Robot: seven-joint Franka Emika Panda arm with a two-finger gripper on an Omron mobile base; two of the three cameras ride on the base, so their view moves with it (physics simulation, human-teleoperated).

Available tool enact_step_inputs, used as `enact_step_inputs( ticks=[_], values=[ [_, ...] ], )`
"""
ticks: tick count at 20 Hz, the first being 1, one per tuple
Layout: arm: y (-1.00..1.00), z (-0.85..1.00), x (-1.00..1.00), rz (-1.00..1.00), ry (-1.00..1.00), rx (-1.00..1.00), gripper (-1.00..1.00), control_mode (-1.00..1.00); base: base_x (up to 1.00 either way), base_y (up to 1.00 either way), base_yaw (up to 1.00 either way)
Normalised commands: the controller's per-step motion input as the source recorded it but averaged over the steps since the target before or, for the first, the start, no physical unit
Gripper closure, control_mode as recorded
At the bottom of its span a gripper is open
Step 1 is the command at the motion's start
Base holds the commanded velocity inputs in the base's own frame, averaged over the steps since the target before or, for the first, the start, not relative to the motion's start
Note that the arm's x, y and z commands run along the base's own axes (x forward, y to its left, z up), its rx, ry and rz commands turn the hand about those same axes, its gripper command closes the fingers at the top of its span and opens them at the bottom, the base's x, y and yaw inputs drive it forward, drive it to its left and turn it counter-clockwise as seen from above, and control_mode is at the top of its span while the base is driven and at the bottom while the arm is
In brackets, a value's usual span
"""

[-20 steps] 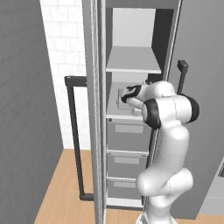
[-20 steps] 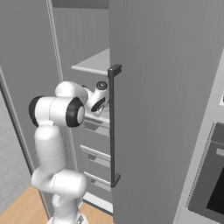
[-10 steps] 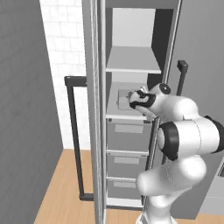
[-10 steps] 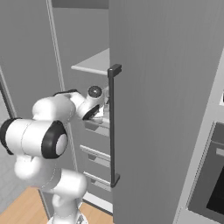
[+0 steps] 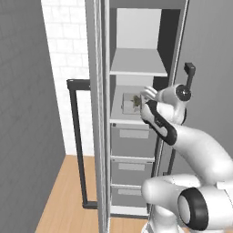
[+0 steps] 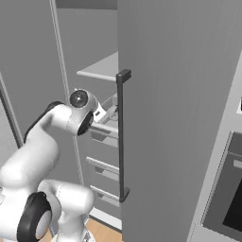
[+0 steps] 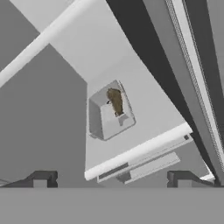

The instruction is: Take the meat container that has the fish and place it on the second highest rack of the freezer. Then take the vegetable container that has the onion and cucumber and place it on the highest rack of the freezer.

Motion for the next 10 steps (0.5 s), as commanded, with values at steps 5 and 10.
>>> enact_step_inputs(
  ticks=[5, 10],
  values=[
    [-0.31, 0.25, -1.00, 0.54, -0.10, -0.40, -1.00, -1.00, 0.00, 0.00, 0.00],
    [-0.07, 0.72, -1.00, 0.49, 0.02, -0.41, -1.00, -1.00, 0.00, 0.00, 0.00]
  ],
)
